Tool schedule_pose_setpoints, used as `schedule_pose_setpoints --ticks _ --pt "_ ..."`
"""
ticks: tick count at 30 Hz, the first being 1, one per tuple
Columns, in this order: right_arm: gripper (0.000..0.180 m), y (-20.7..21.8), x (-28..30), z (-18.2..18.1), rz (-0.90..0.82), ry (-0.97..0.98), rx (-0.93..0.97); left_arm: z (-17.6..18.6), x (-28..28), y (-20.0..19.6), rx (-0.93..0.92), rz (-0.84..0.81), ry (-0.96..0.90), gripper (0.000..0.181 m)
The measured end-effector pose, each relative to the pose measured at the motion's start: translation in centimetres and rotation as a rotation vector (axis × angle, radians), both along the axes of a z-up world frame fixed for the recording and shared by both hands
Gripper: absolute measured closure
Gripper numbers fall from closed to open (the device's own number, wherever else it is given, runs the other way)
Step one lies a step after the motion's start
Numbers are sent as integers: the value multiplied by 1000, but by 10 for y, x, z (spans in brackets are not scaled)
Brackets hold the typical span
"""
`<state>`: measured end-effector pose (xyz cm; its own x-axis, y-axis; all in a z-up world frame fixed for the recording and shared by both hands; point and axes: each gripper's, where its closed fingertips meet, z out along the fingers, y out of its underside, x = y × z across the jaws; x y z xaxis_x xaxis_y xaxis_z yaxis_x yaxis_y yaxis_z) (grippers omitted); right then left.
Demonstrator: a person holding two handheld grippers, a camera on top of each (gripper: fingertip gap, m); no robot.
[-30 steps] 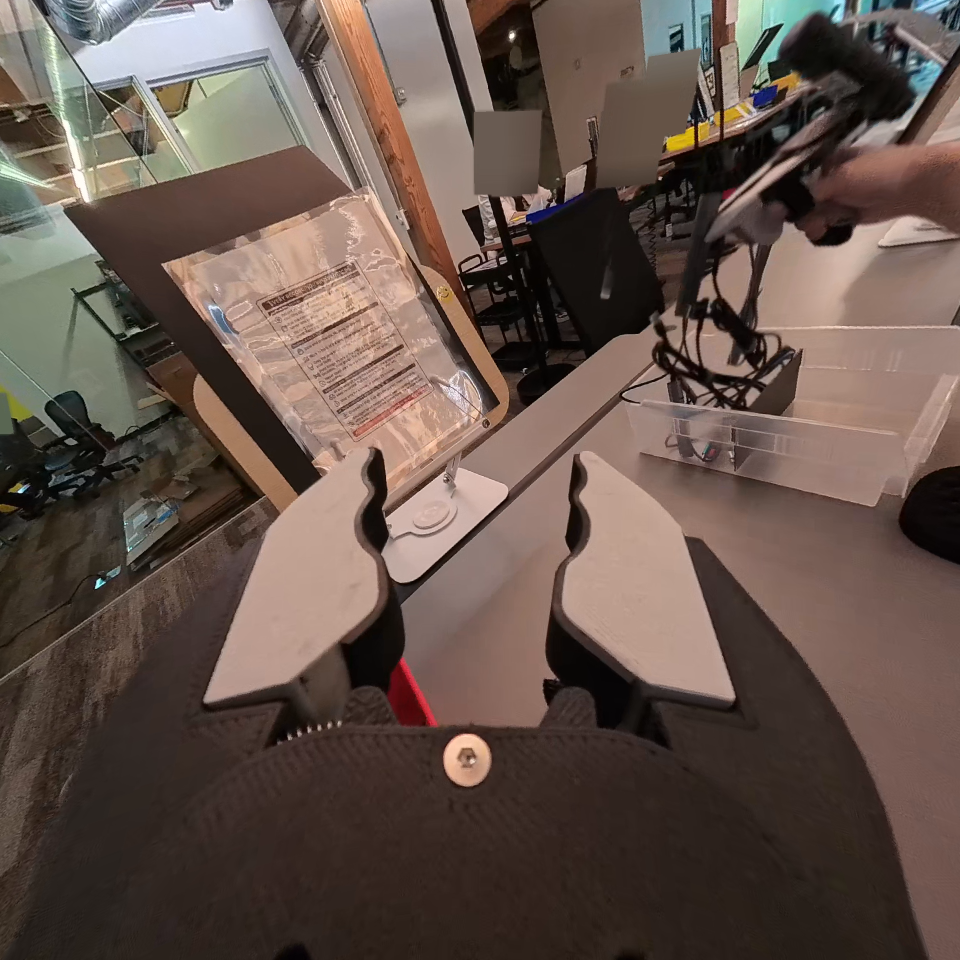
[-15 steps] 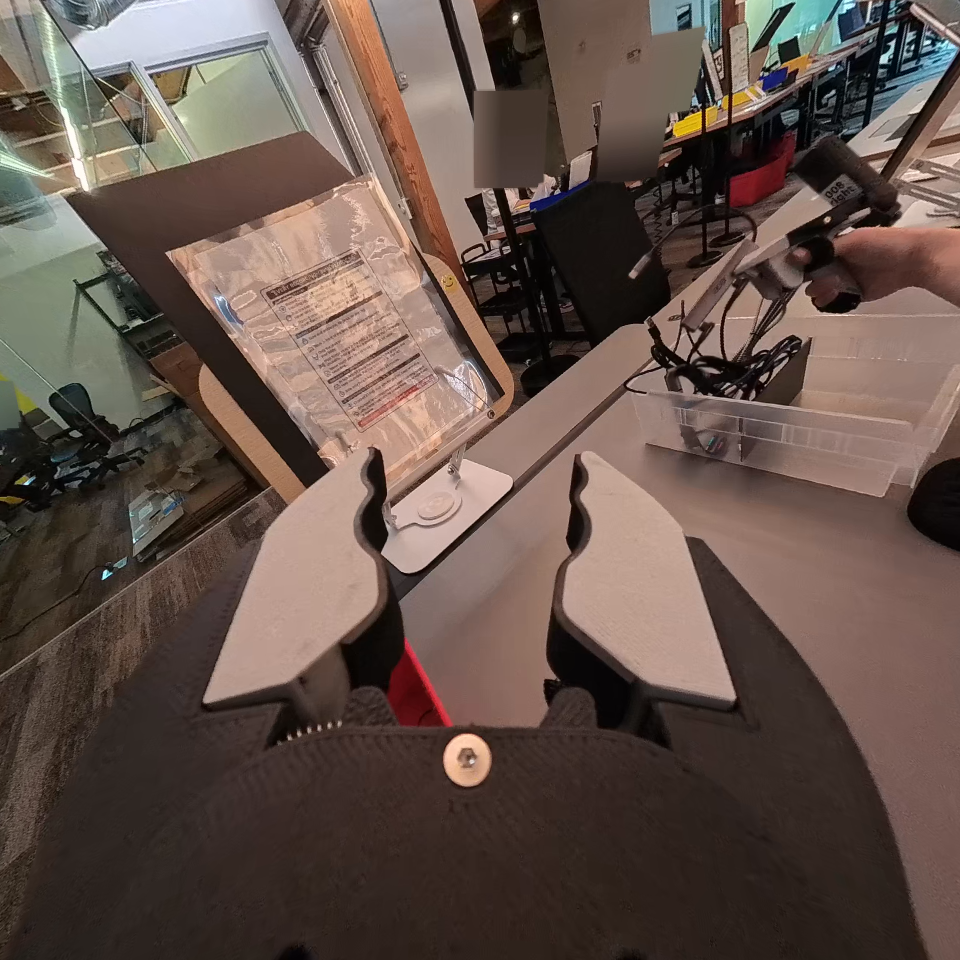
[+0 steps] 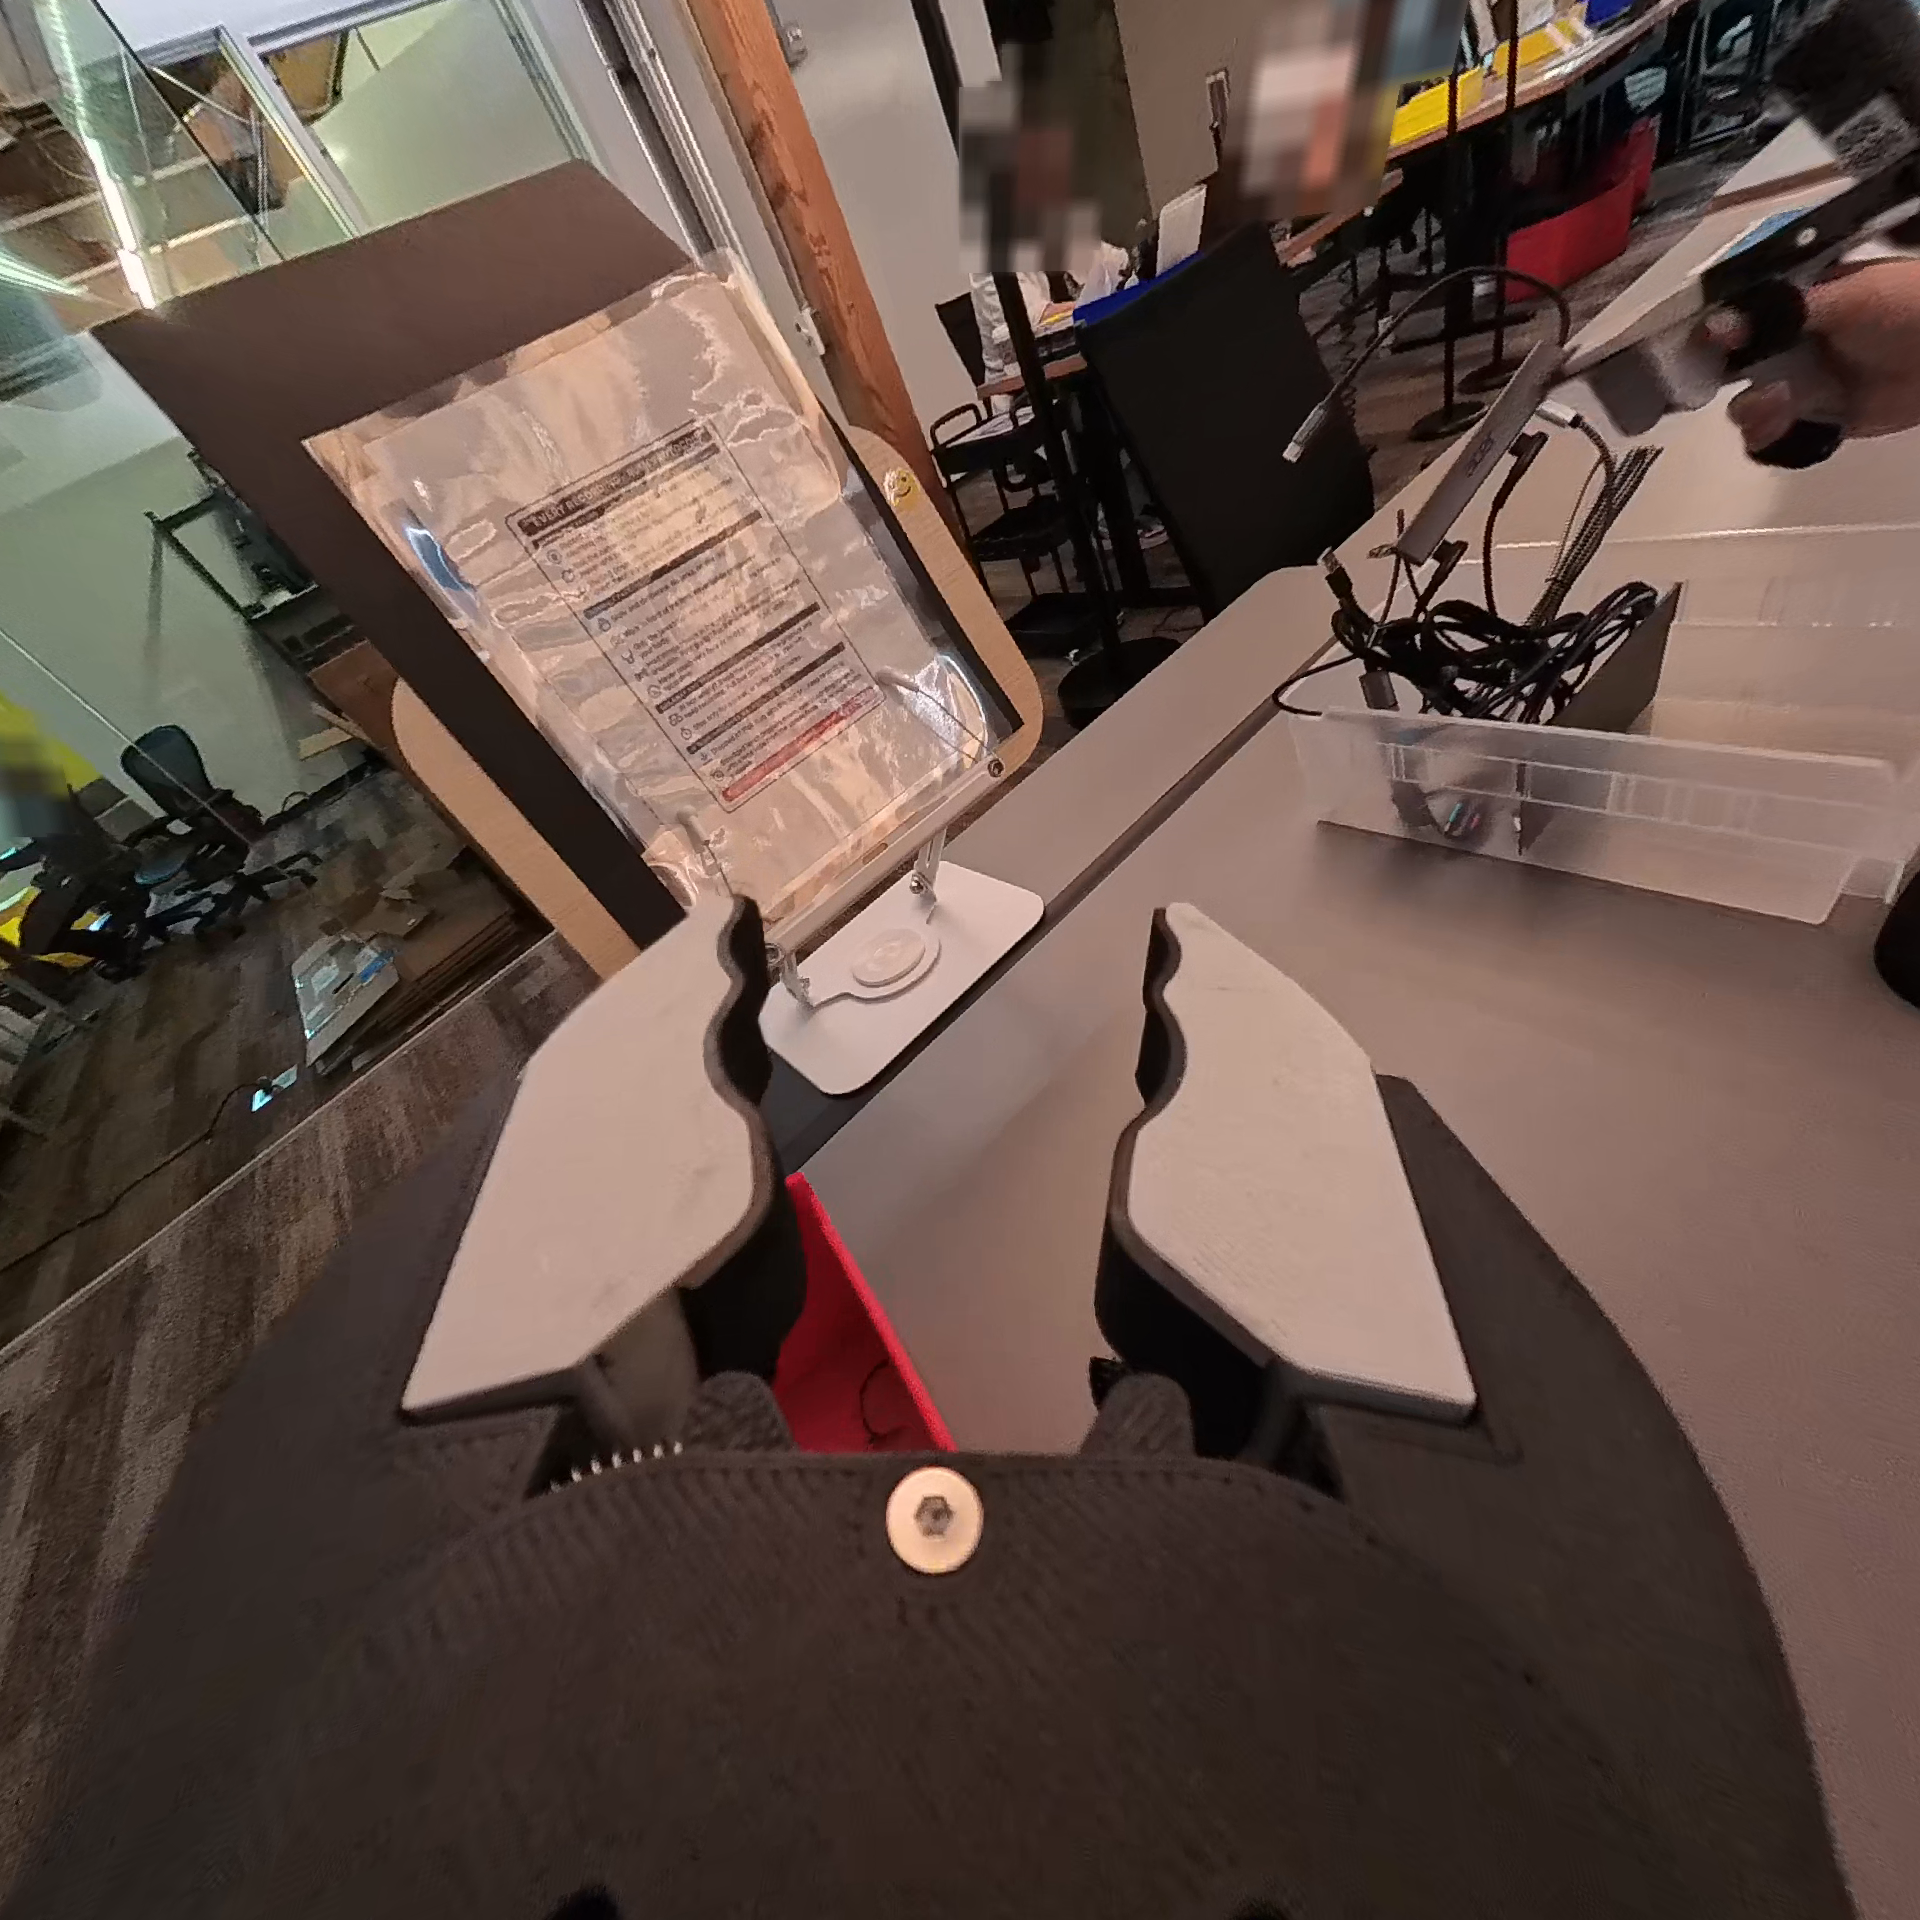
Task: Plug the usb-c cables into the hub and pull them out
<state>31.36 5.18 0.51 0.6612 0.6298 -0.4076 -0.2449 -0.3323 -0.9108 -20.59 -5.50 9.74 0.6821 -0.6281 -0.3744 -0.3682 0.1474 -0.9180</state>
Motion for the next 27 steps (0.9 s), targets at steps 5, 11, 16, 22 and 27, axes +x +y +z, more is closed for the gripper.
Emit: schedule_pose_setpoints --ticks 5,11,16,22,27 --pt "145 -16 13 14 -76 6 103 -3 -34 13 -37 132 -6 108" --pt "140 -26 27 2 -134 -58 79 -10 -89 27 -87 307 -38 108" --pt "137 -36 44 14 -327 -73 54 -42 -174 37 -242 571 -62 105" --pt "131 -54 28 10 -493 -176 -184 -114 -247 46 -520 785 -77 107" --pt "116 -86 26 -56 -527 -666 -458 -141 -246 54 -616 775 -62 106"
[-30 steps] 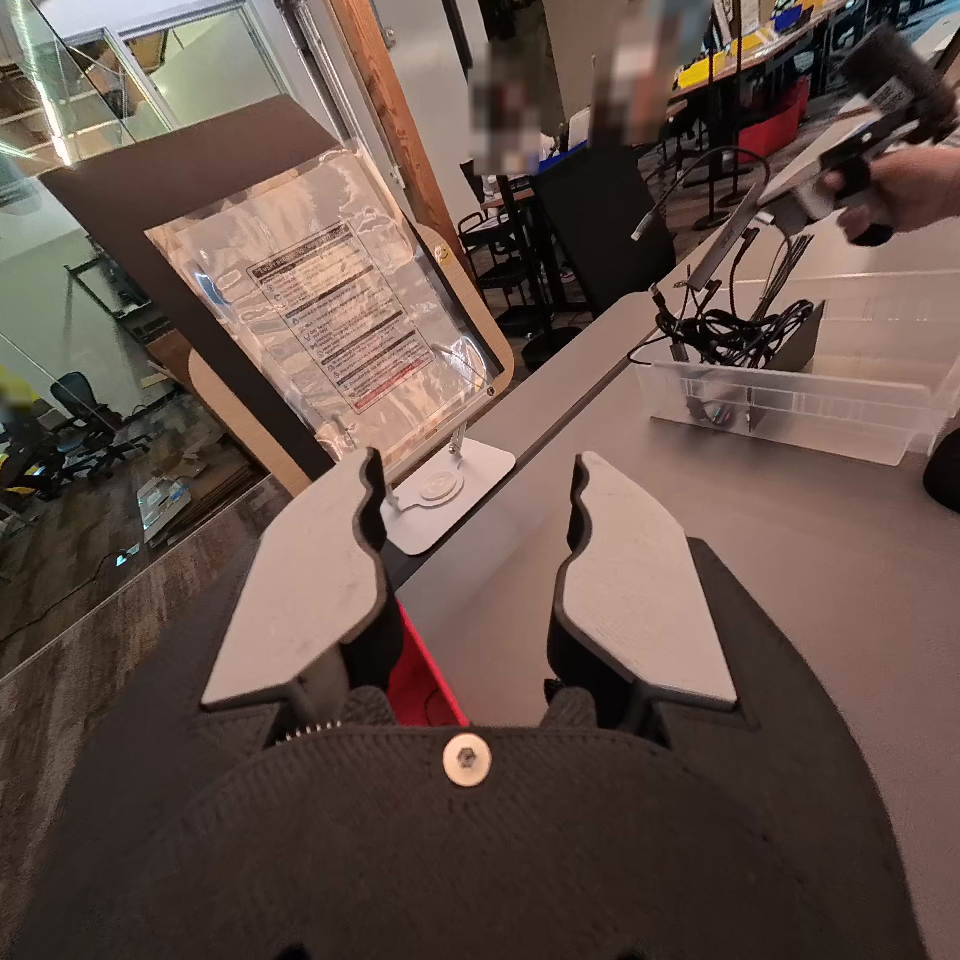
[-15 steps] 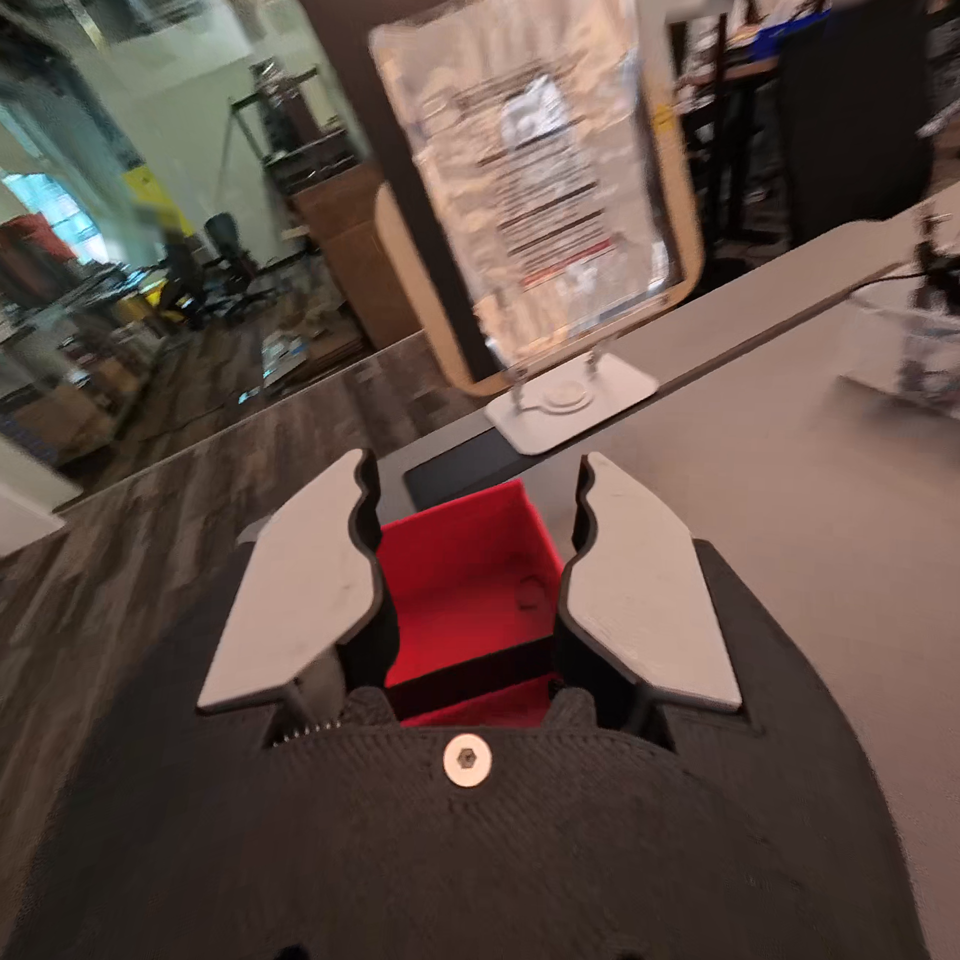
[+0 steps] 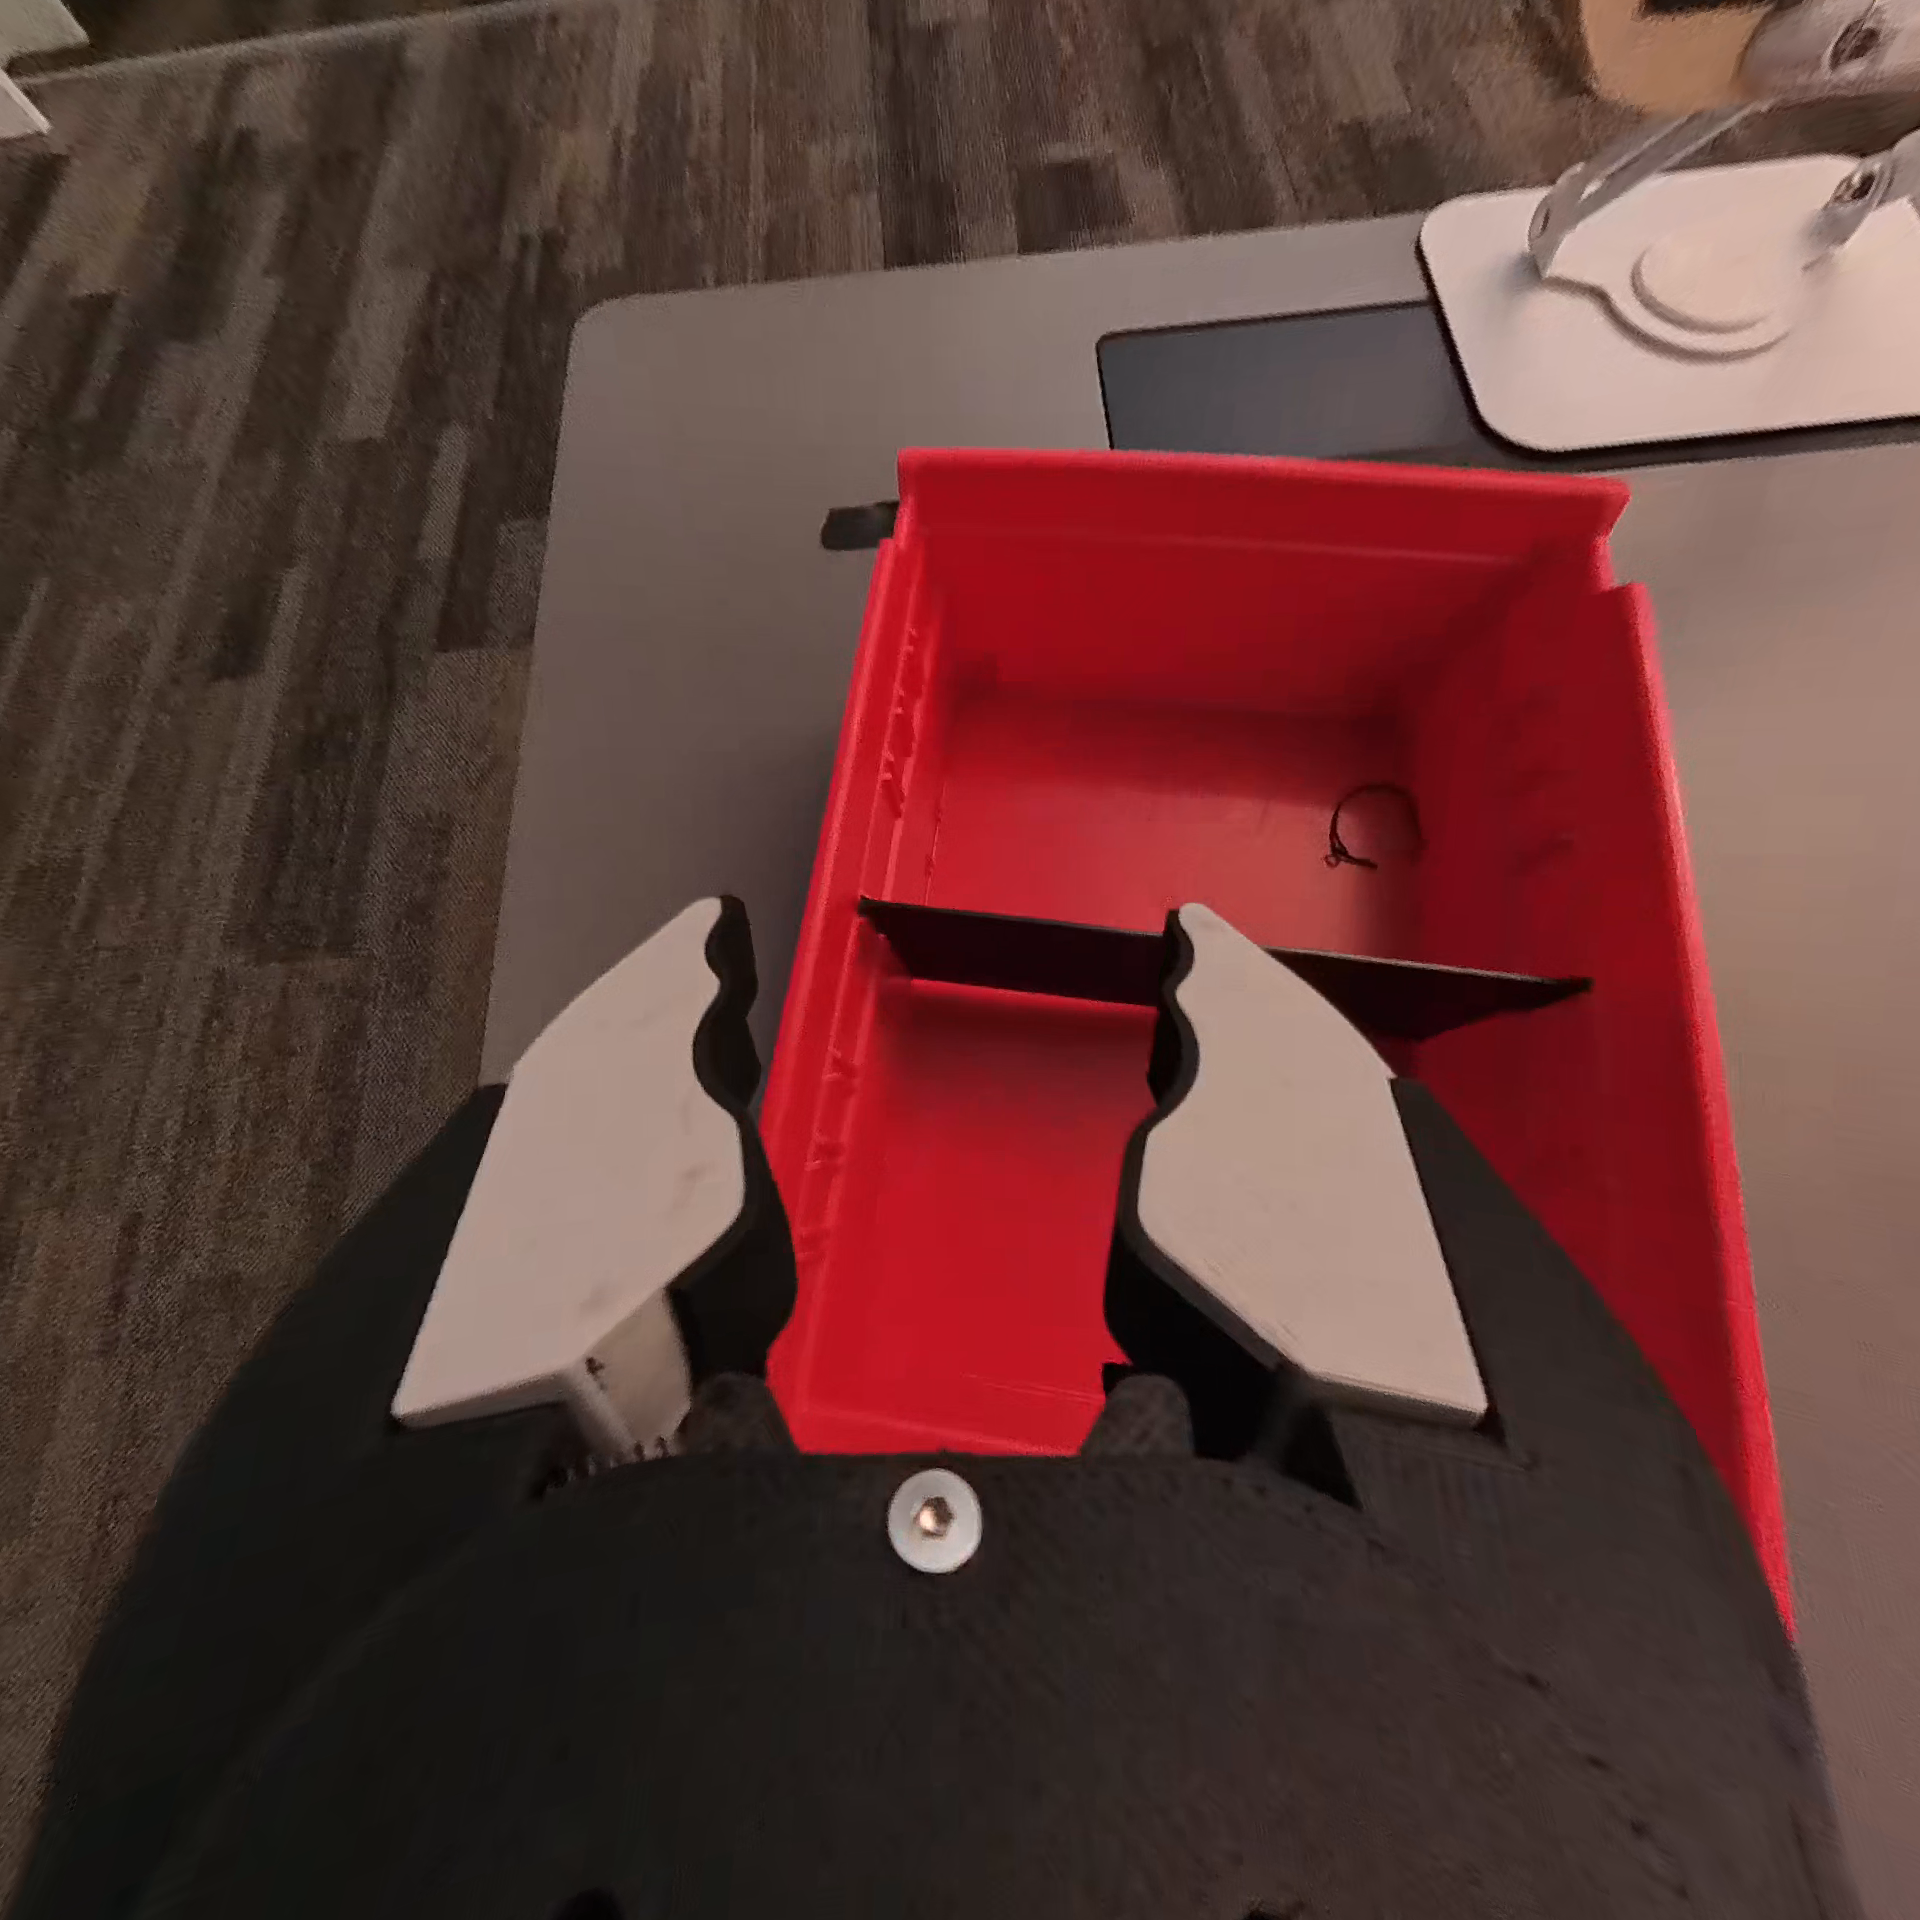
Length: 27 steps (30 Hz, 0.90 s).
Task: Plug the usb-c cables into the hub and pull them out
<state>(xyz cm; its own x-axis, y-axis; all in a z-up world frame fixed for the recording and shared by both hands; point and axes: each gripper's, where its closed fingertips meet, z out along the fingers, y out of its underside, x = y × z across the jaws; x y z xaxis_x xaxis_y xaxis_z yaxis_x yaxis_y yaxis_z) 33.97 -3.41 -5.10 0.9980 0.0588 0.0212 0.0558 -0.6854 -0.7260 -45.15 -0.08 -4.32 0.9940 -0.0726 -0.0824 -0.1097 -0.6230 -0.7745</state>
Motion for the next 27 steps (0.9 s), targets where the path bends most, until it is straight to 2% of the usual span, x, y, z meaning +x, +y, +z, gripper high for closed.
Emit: schedule_pose_setpoints --ticks 2,10,16,19,21,23,25,27 --pt "115 -3 12 -19 -19 -54 -87 -6 -3 -2 -38 18 28 105" --pt "117 -29 25 -97 -14 85 -391 -47 -40 -27 -253 79 78 101" --pt "144 -40 7 -119 21 190 -545 -76 -54 -33 -353 116 1 108" --pt "146 -46 4 -127 34 180 -613 -96 -43 -46 -474 105 -138 124" --pt "155 -47 -2 -126 51 208 -623 -106 -36 -58 -573 104 -206 136" --pt "159 -47 0 -127 46 193 -632 -108 -31 -65 -615 79 -213 163" --pt "164 -48 3 -128 43 164 -642 -111 -21 -72 -673 20 -198 172" --pt "173 -49 5 -129 39 134 -661 -114 -1 -79 -733 -90 -187 173"
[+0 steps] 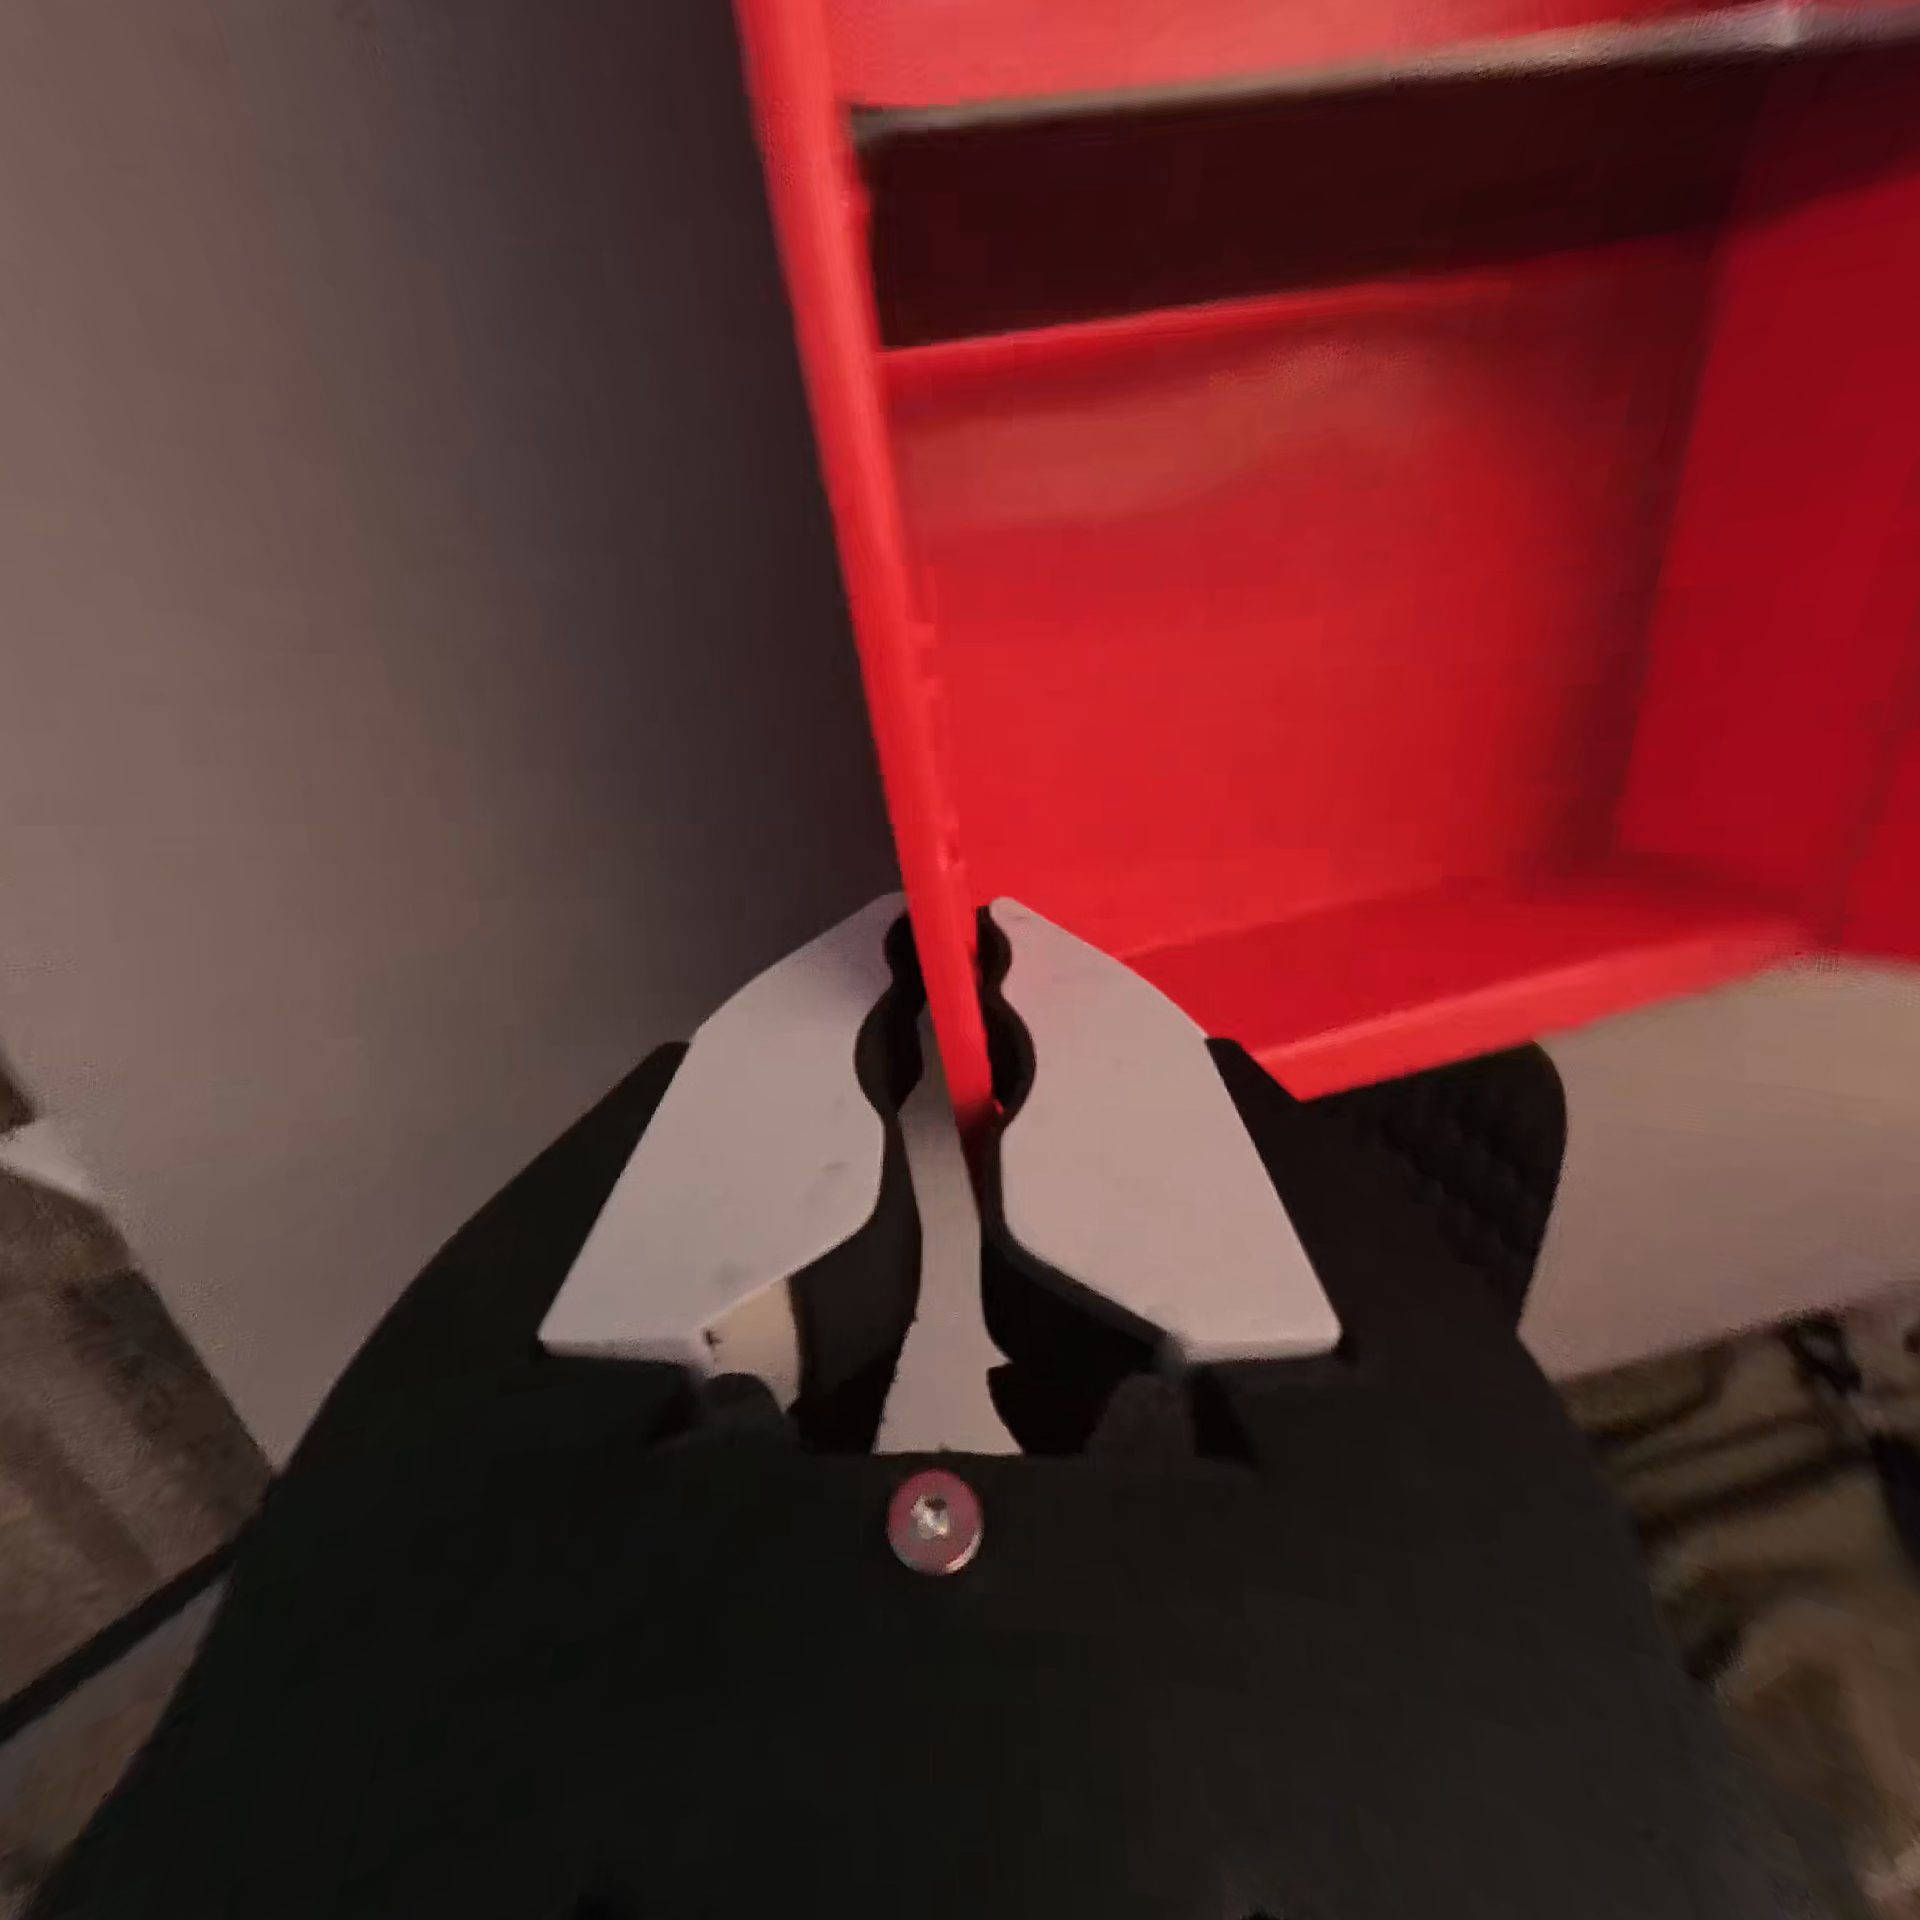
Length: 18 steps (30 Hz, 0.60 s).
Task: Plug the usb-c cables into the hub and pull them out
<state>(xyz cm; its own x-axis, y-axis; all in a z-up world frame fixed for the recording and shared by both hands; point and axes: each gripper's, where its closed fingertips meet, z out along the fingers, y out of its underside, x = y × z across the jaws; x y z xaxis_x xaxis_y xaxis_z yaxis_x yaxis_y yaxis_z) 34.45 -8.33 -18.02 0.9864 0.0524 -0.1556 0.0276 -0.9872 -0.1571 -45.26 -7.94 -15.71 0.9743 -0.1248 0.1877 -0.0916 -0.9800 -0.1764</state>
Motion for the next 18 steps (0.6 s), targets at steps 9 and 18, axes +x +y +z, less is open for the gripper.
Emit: schedule_pose_setpoints --ticks 9,18 --pt "168 0 -30 0 153 -12 -47 -4 50 4 -109 -233 123 163" --pt "164 8 -77 1 282 -5 -107 -4 98 6 -179 -356 222 160"
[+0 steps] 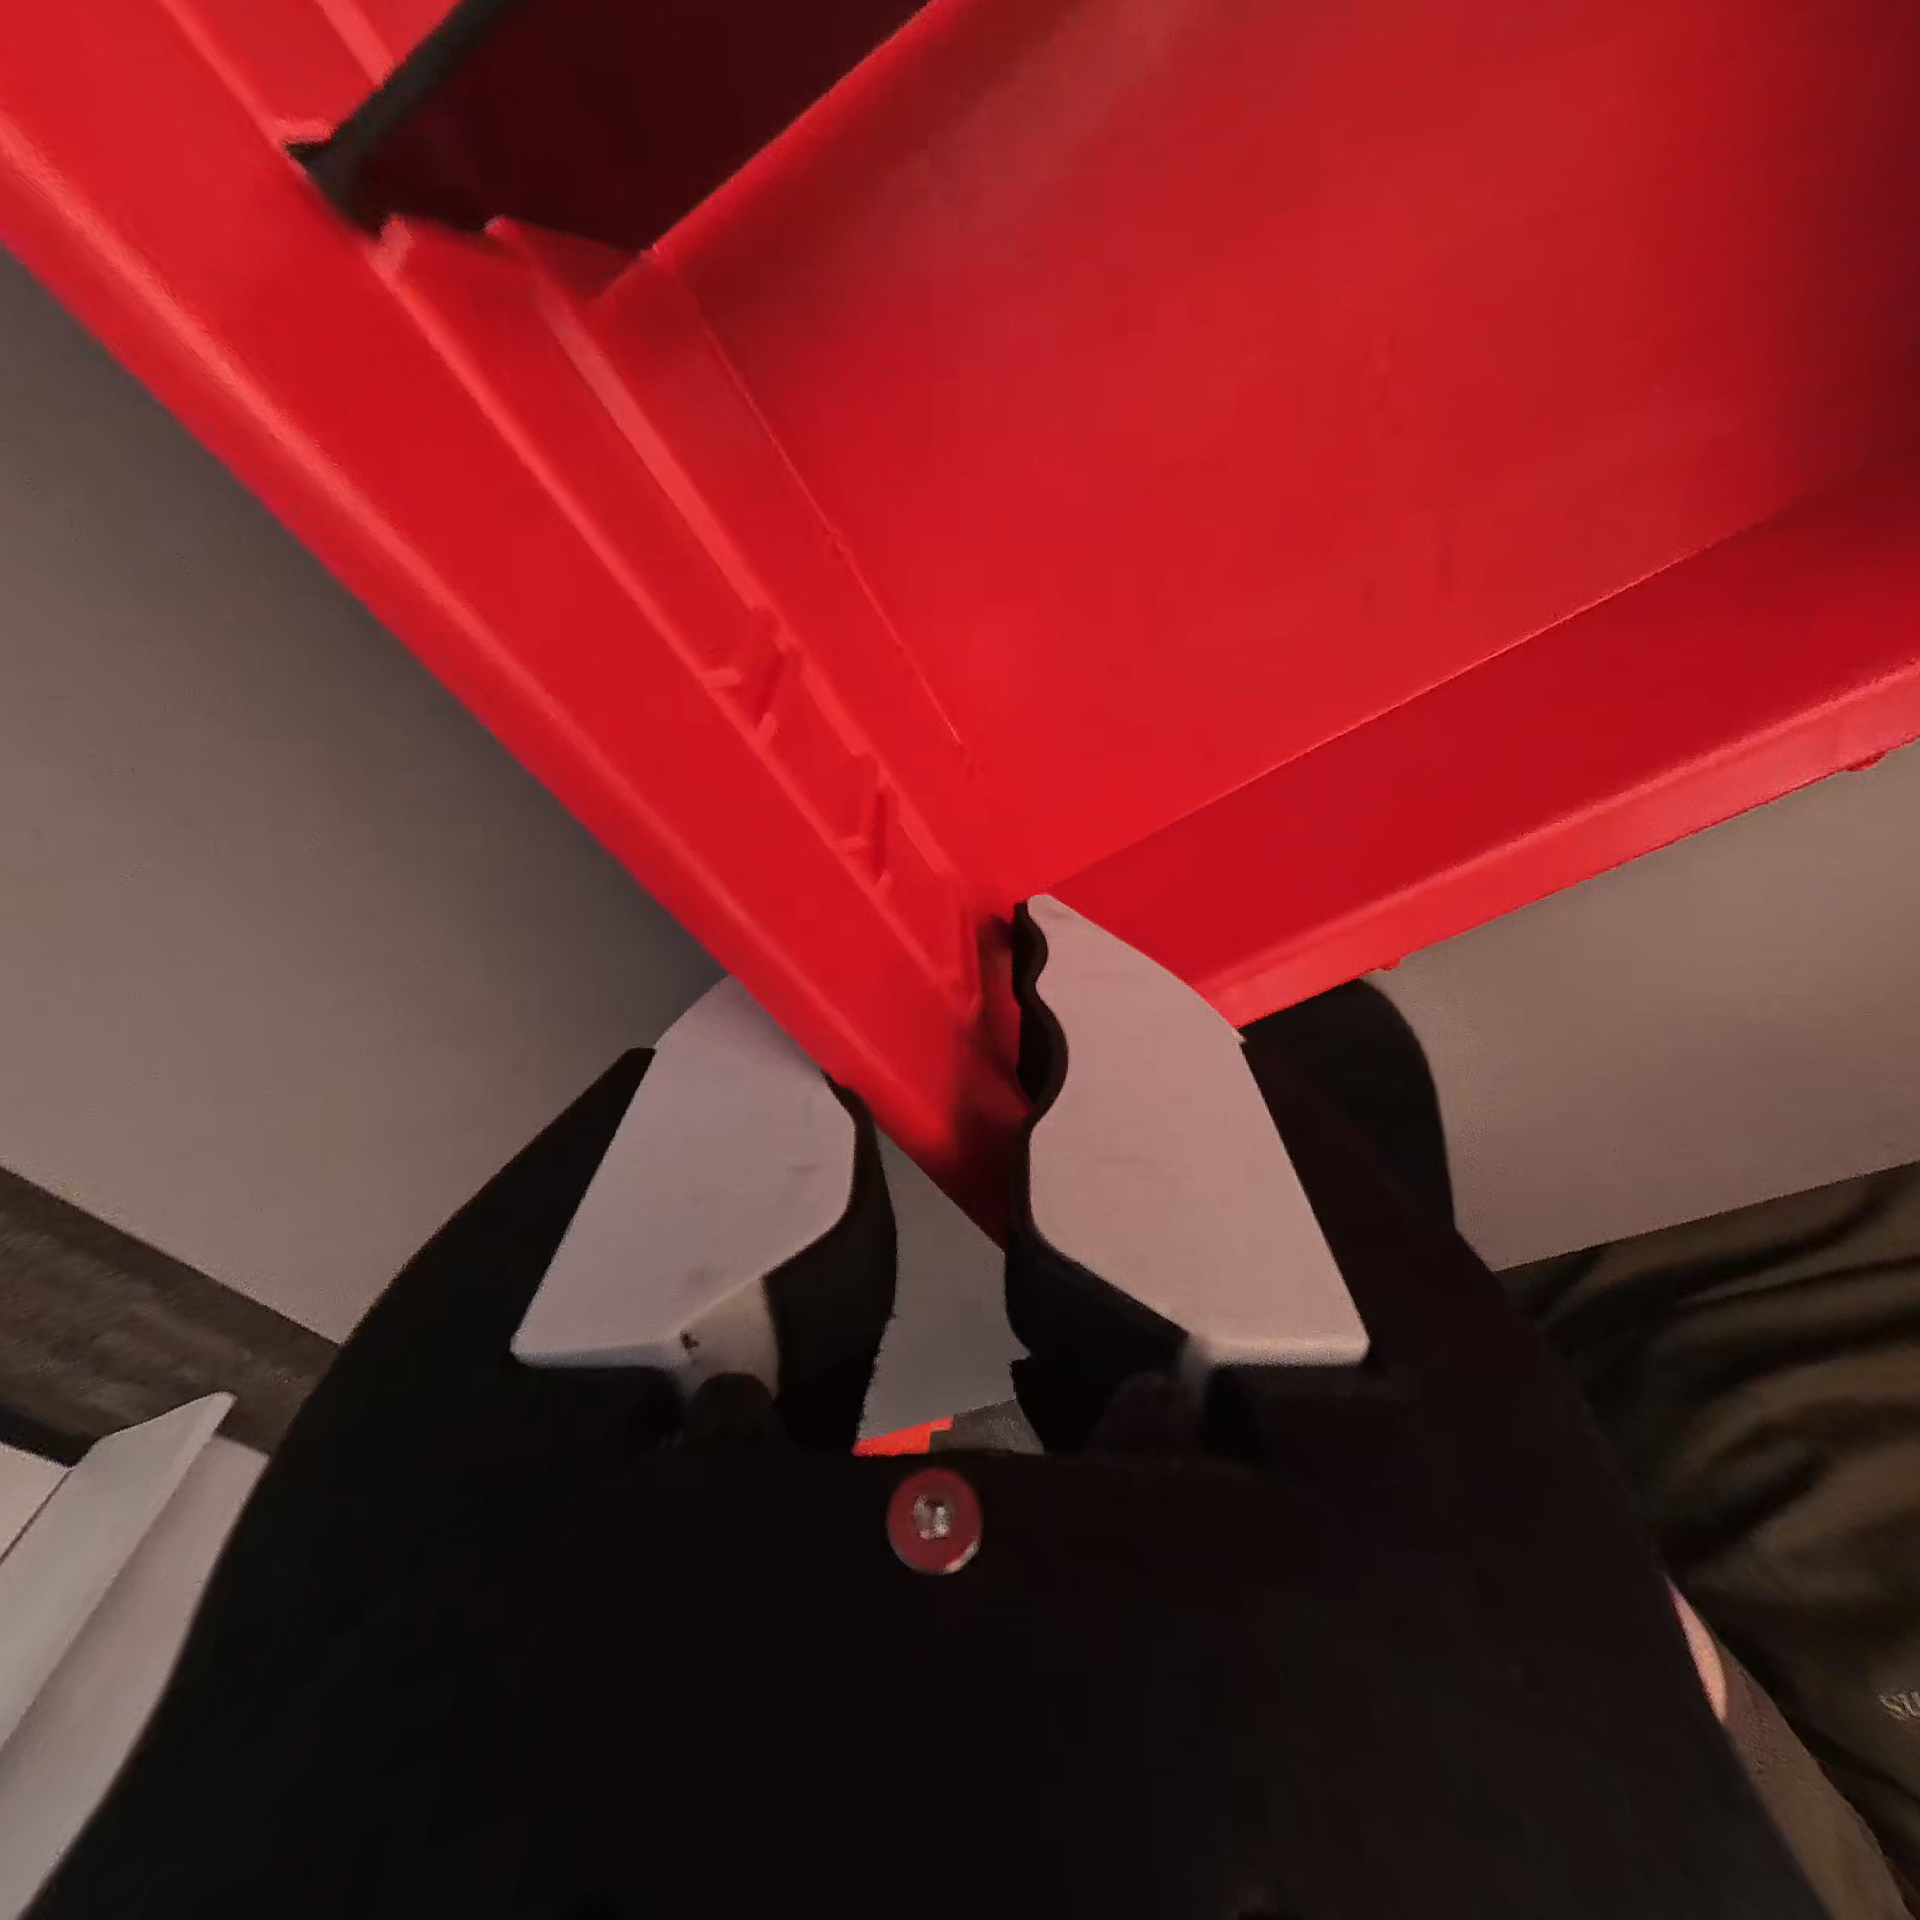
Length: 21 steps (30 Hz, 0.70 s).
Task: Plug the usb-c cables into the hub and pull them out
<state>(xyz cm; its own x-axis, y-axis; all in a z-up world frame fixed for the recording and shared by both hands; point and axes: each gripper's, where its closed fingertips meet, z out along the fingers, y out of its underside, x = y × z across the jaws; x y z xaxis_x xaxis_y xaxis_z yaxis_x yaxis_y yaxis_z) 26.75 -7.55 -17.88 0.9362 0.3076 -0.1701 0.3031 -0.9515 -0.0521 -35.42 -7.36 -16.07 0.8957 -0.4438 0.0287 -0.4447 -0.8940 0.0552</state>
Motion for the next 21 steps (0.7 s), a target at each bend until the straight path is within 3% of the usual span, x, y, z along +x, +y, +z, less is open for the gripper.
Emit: schedule_pose_setpoints --ticks 8,21 --pt "170 6 -43 0 85 -47 -54 0 37 -3 -22 -80 46 152" --pt "168 -14 -81 2 108 -33 -152 -1 46 -3 -23 -110 60 151"
